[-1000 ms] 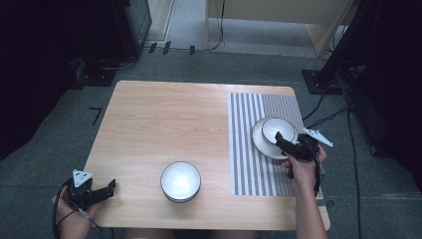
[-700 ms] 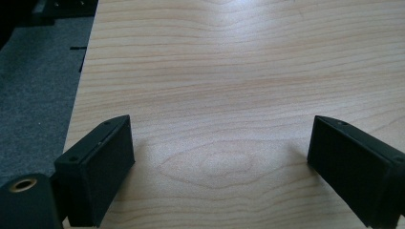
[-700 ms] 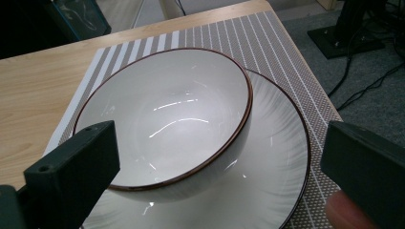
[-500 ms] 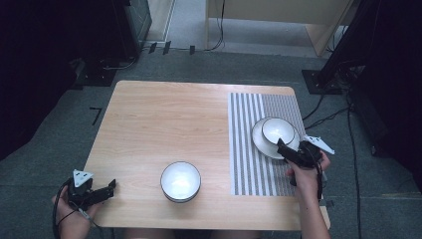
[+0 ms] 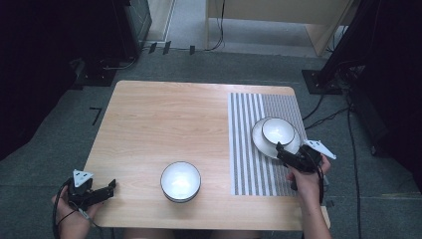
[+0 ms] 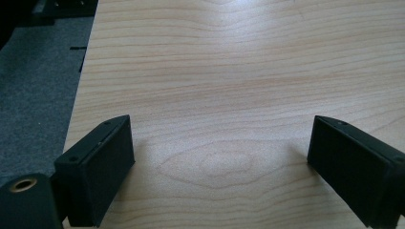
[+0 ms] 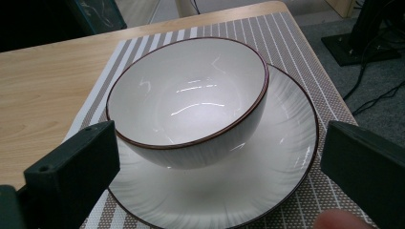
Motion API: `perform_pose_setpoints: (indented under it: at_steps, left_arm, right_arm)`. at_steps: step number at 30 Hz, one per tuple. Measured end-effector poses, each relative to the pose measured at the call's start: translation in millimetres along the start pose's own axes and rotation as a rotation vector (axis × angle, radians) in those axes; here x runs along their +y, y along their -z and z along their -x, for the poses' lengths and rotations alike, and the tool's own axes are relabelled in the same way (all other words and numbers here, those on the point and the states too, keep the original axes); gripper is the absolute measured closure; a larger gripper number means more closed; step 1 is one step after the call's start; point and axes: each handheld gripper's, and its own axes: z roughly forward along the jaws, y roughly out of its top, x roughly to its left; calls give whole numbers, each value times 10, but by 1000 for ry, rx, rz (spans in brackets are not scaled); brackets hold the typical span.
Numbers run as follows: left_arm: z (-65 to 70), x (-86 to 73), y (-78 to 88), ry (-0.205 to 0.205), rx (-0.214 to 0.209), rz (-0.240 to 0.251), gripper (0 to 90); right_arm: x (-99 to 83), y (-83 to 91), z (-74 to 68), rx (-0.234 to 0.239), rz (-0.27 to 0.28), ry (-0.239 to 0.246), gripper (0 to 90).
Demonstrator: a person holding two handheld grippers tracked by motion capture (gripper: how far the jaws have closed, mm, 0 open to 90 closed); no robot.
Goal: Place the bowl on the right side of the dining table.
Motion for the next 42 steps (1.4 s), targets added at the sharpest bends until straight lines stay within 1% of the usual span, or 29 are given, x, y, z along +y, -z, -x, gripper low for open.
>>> perform_pose_setpoints:
  at_steps: [9,14,17,25,31,34,37,42]
  left_arm:
    - [1,0,1,-3,-3,-1,81]
    - [1,0,1,-3,-3,-1,81]
    - [1,0,0,-2,-3,0,81]
    - [1,0,1,-3,-3,-1,81]
    - [1,0,0,-3,-3,0,81]
    - [2,0,0,-5,-5,-1,81]
    - [2,0,0,-6,-6,-1,81]
    - [2,0,0,-7,-7,0,81]
  right_arm:
    - [-52,72,53,-5,-15,17,0]
    - [-107,88,102,-4,-31,19,0]
    - [-144,96,125,-2,-32,19,0]
    - [-240,87,170,-11,-53,20,0]
    - [-328,58,199,-23,-67,29,0]
    - [-392,33,237,-37,-78,20,0]
    - [-455,8,274,-53,-96,28,0]
    - [-495,-5,290,-54,-100,32,0]
